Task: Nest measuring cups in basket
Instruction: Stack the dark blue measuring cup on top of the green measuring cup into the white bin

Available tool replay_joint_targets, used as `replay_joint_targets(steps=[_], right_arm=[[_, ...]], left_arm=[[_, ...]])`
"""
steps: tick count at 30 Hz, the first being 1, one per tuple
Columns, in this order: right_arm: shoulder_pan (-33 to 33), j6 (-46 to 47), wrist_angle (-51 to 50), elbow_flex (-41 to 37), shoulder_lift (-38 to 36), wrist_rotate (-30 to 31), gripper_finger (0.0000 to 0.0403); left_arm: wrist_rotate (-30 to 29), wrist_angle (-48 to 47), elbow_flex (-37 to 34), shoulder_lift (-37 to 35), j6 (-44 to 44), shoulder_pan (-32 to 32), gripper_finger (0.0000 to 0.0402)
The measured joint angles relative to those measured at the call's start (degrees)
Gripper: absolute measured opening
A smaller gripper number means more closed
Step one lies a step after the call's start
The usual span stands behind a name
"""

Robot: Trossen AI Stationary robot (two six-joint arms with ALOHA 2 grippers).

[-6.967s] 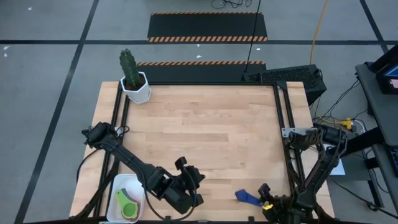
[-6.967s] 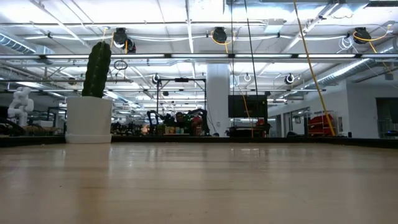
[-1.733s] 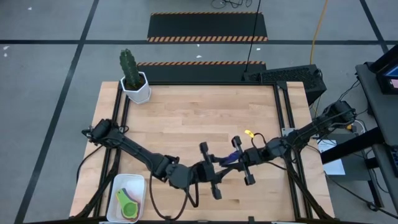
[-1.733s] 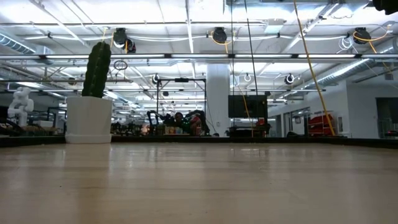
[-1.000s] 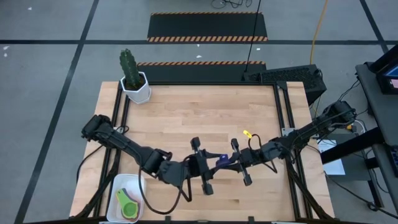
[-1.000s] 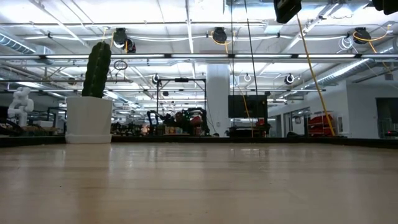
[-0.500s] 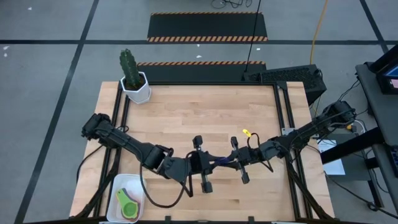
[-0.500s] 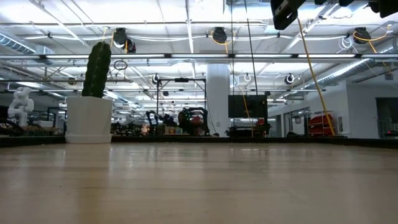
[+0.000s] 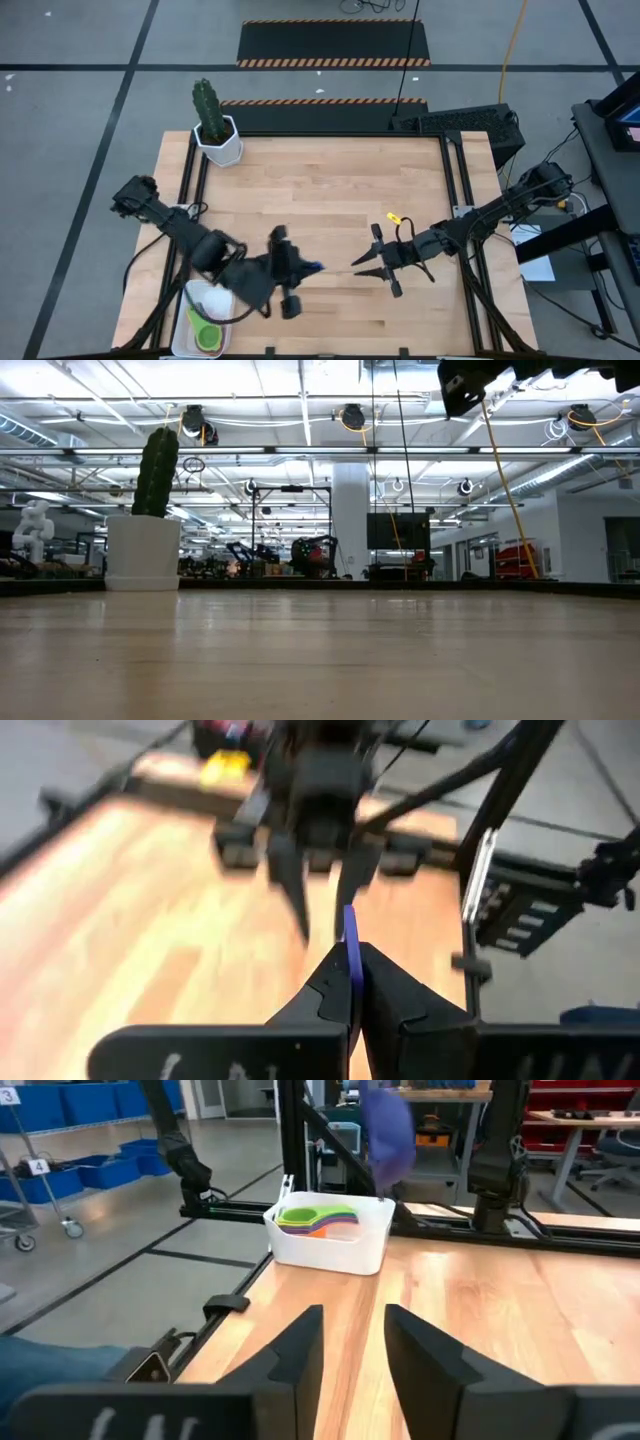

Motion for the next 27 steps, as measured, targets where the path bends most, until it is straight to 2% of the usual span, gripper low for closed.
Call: replay_joint_targets(steps=[13,20,27], right_arm=[[-1.3,0.7,-1.0,0.0,0.0,-0.1,0.011],[-1.4,1.2,-1.6,0.0,0.0,0.0,0.0109],[-1.3,5.0,-3.6,0.0,0.0,-0.1,0.0109]], left_arm=[[-18.8,-28.0,-0.1,1.1,-55.9,-21.6,0.0005],[-19.4,-38.2,-0.1,4.7,-80.3,-30.8,0.0004],[-17.9,-47.1,-0.1,6.0,-98.2,-39.3,0.0004]])
